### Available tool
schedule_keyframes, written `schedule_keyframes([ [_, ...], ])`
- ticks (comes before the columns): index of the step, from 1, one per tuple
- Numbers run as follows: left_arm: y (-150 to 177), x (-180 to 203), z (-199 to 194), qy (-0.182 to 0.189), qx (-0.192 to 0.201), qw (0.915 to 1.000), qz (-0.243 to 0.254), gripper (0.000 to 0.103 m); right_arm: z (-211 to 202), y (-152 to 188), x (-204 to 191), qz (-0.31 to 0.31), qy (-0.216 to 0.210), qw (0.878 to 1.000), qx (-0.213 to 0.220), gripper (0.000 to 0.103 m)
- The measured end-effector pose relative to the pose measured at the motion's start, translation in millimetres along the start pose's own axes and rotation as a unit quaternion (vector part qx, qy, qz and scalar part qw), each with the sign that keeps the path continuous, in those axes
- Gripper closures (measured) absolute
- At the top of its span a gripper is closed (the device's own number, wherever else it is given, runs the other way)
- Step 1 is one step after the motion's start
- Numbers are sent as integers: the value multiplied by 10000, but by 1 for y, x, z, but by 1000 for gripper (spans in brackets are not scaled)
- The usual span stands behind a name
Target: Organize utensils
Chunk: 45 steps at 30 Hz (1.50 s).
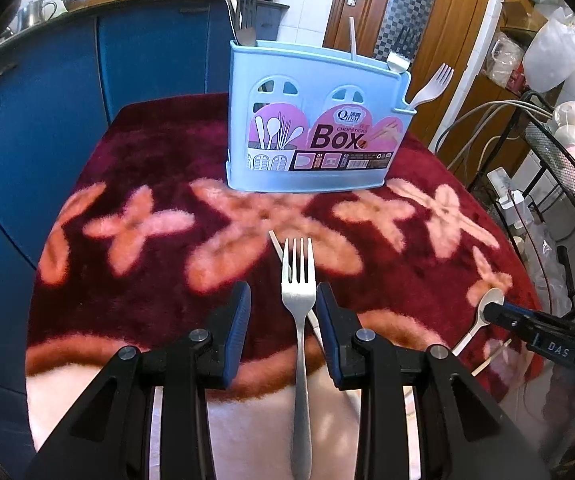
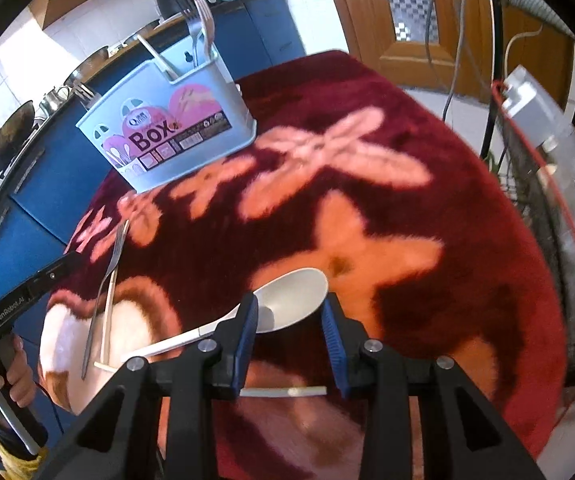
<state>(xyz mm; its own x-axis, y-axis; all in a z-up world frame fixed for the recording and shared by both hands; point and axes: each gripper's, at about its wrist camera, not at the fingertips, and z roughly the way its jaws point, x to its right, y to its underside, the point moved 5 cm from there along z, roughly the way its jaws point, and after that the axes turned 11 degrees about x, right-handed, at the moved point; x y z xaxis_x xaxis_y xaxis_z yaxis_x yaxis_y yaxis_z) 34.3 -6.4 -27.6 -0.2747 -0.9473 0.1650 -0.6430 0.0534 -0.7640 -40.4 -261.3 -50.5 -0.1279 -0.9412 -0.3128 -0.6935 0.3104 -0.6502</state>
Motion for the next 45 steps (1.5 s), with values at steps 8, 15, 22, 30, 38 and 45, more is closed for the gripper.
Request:
schedule_keyframes([
  [8,3,-2,15,66,-141,9998,-96,69,10,-15,-2,87,-138,9995,288,86],
  [15,7,4,31,183,-313,9993,-91,69,16,-38,-16,-33,-375,9972,648,91],
  [22,10,6,41,147,-372,9992,-3,70,13,-54,-31,-184,-594,9937,938,93],
  [30,6,-2,37,151,-197,9996,-140,102,2,-63,-45,-418,-677,9895,1204,95],
  [38,4,-4,32,317,-269,9987,-285,98,-8,-70,-52,-626,-604,9865,1388,95],
  [45,9,9,44,306,-421,9986,-27,65,-9,-70,-51,-672,-595,9862,1393,95],
])
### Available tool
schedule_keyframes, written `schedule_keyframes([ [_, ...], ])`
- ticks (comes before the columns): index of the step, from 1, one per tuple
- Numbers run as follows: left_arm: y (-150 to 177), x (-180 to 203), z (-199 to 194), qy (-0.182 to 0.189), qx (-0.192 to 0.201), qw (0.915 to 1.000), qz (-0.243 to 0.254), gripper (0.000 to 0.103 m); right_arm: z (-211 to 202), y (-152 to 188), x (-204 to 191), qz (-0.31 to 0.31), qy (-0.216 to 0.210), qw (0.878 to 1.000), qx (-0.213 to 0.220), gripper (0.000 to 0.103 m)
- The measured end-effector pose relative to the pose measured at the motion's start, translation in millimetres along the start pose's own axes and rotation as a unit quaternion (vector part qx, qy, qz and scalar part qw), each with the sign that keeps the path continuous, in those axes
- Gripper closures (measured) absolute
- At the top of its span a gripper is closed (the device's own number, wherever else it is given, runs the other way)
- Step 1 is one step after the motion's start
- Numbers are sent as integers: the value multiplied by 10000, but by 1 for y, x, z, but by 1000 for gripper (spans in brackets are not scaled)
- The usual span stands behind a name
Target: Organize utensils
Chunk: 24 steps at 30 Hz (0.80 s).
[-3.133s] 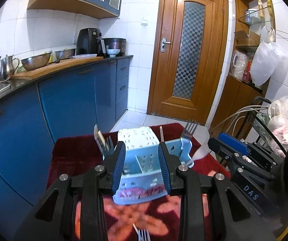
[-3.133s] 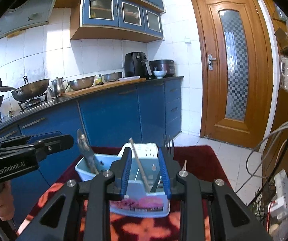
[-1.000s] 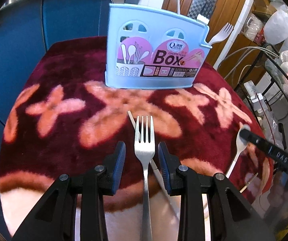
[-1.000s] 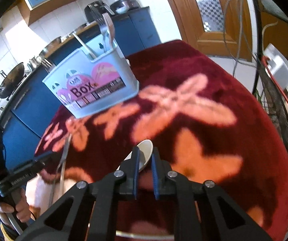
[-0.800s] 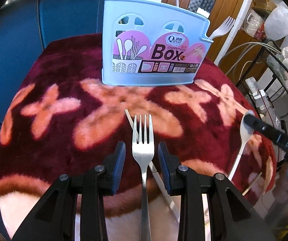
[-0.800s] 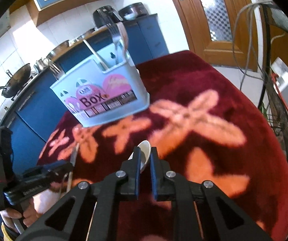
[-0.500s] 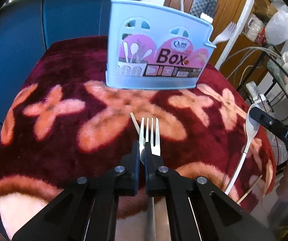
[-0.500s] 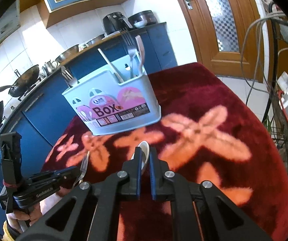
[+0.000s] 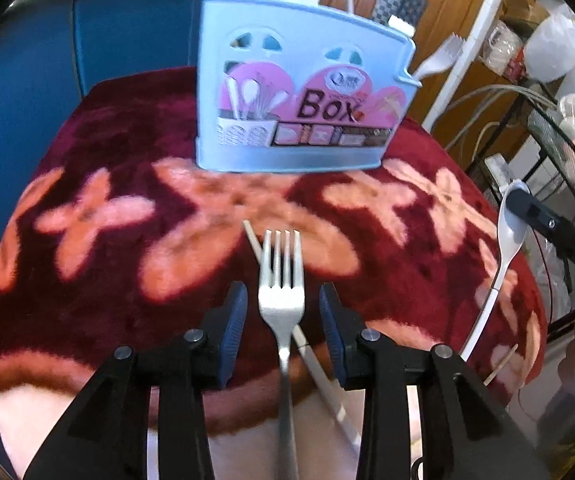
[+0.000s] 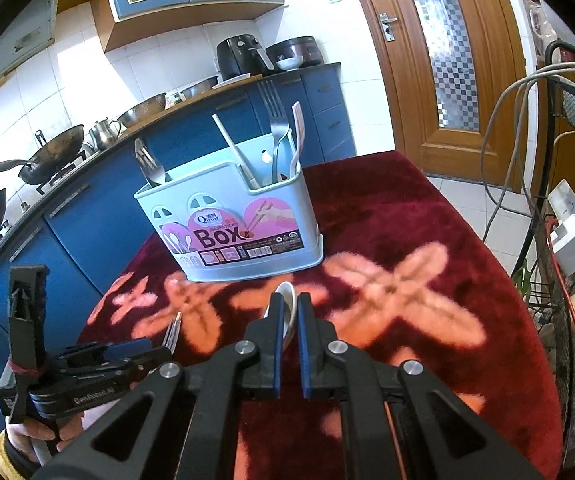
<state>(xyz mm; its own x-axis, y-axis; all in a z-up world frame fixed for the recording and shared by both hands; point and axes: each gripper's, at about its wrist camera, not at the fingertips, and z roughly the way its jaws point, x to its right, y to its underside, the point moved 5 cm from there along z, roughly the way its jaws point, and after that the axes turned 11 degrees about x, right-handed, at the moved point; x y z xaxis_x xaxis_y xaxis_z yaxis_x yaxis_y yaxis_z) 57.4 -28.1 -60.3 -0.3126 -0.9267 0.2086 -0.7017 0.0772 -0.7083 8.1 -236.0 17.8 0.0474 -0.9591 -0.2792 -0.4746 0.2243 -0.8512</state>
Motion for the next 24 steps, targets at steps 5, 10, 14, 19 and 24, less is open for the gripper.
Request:
schedule_keyframes([
  [5,1,1,8,-221,94,9996,177,79,0,0,0,-16,-9,10000,0,95],
  [10,-2,-9,-3,-283,308,9991,-23,80,1,0,-3,-81,-19,10000,10,95],
  [14,-5,-27,-12,-706,451,9964,-127,79,2,0,-8,-166,-11,9999,10,95],
  [19,0,-44,-3,-625,55,9973,-378,79,3,-2,-13,-195,-46,9998,13,95],
  [24,-7,-50,-4,-233,-25,9981,-563,68,3,-3,-16,-249,-84,9997,20,95],
])
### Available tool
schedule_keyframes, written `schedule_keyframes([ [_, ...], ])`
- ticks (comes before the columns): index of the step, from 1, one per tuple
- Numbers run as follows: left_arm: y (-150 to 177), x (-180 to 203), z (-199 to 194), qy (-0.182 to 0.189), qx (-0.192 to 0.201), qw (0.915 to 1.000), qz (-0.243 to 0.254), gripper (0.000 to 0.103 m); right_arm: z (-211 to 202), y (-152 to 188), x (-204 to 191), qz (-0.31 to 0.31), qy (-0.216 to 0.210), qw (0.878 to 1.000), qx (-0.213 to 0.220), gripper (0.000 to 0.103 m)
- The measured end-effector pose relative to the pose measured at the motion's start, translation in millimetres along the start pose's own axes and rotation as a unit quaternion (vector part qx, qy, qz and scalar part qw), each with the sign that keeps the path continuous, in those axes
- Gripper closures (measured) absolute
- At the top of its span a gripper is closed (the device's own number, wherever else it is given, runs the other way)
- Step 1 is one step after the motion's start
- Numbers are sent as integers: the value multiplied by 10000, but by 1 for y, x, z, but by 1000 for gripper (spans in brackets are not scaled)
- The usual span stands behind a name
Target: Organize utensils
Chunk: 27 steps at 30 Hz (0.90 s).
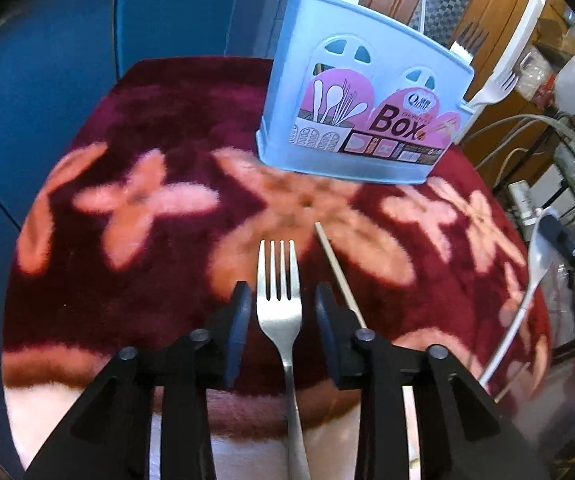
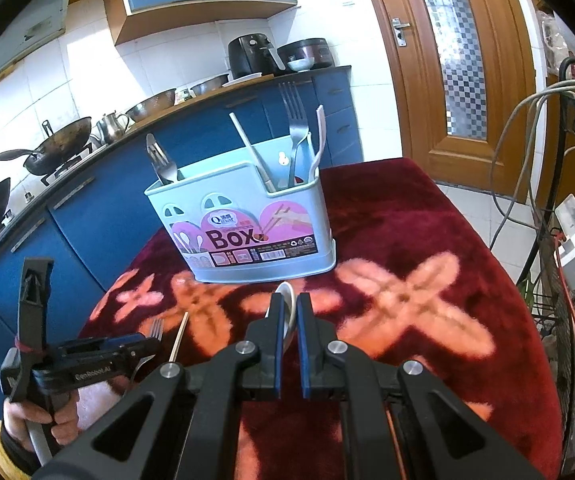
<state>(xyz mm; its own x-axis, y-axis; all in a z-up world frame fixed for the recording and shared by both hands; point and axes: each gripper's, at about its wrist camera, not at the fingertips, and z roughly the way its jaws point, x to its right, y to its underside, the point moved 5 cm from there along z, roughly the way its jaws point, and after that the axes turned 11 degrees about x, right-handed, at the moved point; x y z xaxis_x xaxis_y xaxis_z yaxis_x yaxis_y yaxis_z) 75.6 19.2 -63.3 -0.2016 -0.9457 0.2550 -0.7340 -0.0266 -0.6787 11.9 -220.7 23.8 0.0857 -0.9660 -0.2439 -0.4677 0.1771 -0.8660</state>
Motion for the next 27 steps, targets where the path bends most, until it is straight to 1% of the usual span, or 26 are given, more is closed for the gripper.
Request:
schedule_keyframes([
  [5,-3,-3,8,110,-119,9998,-64,68,1,0,-3,-23,-30,10000,-4,95],
  [6,-3,-3,8,122,-122,9998,-52,70,2,0,-4,-28,-37,10000,-10,95],
  [7,-3,-2,8,119,-102,9999,-11,75,2,-1,-4,-32,-39,10000,-13,95],
  [8,-3,-1,9,83,-82,9999,47,81,2,-1,-5,-30,-43,10000,-12,95],
  [14,1,3,2,118,41,9998,130,82,1,-3,-9,-67,-81,9999,27,96],
  [17,3,6,-5,26,185,9996,218,82,0,-5,-10,-66,-92,9999,65,96],
  [18,2,8,-9,10,276,9993,240,85,-1,-6,-10,-65,-86,9999,85,96],
  [19,1,10,-14,18,379,9989,257,103,-2,-7,-10,-63,-87,9999,116,96],
  [22,-3,14,-23,147,505,9984,183,103,-5,-11,-12,-92,-79,9998,170,96],
  [24,-5,15,-26,162,560,9980,255,103,-6,-12,-14,-140,-71,9997,212,96],
  [27,-2,16,-24,207,444,9984,287,103,-8,-13,-16,-176,-72,9995,236,96],
])
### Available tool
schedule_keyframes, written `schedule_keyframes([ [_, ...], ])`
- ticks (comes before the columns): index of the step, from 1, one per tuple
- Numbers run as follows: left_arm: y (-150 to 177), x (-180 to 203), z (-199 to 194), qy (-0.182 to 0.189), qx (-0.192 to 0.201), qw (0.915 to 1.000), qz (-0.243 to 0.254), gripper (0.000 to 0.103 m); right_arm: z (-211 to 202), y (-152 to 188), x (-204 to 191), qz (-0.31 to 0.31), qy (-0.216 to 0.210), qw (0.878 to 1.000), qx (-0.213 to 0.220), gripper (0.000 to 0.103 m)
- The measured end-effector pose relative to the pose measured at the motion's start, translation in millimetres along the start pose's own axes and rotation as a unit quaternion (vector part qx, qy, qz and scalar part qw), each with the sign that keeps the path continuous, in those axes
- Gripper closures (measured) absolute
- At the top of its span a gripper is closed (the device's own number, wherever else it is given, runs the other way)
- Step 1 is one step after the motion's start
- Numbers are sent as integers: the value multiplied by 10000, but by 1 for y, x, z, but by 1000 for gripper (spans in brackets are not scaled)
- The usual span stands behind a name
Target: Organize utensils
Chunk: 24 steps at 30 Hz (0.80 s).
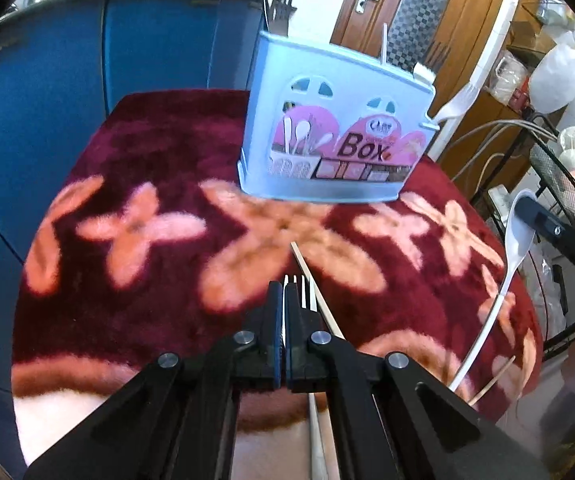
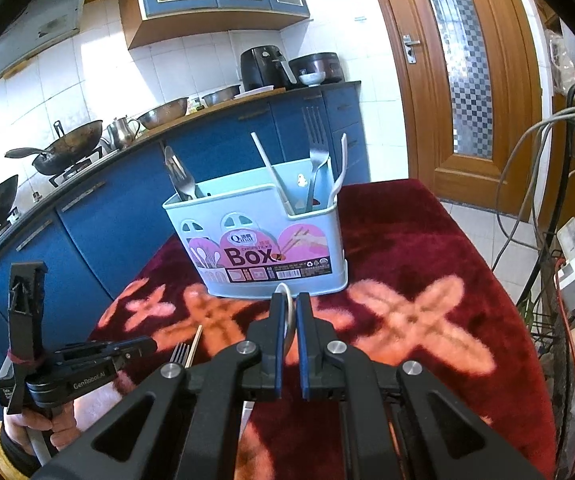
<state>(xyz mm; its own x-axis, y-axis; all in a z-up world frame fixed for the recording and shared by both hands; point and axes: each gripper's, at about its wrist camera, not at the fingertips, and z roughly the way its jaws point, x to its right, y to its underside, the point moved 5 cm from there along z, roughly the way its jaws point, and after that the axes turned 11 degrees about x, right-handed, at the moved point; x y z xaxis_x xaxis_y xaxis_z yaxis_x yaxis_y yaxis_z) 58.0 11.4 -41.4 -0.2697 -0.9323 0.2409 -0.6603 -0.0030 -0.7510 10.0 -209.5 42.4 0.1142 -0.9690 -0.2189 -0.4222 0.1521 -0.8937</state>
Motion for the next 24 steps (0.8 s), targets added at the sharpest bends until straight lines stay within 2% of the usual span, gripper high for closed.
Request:
schedule_keyframes([
  [4,7,0,7,-18,-242,9997,71,103,0,0,0,2,-18,10000,-3,96],
  [5,9,1,9,-24,-310,9994,123,99,0,0,0,2,-27,10000,-10,96],
  [6,12,1,11,-15,-376,9992,168,90,0,0,-1,3,-32,10000,-16,96],
  [8,17,4,19,47,-560,9981,257,81,0,0,-1,-3,-38,10000,-29,96],
  [13,18,9,32,181,-657,9965,480,78,1,1,0,6,-45,10000,-40,96],
  [17,13,12,36,236,-651,9958,594,83,3,2,1,23,-68,10000,-56,96],
  [19,11,13,36,274,-588,9961,598,94,4,2,1,27,-71,10000,-62,96],
  [21,8,15,30,372,-440,9968,547,102,4,2,2,27,-72,10000,-60,96],
  [24,5,18,26,469,-316,9971,515,103,6,1,3,23,-70,10000,-52,96],
])
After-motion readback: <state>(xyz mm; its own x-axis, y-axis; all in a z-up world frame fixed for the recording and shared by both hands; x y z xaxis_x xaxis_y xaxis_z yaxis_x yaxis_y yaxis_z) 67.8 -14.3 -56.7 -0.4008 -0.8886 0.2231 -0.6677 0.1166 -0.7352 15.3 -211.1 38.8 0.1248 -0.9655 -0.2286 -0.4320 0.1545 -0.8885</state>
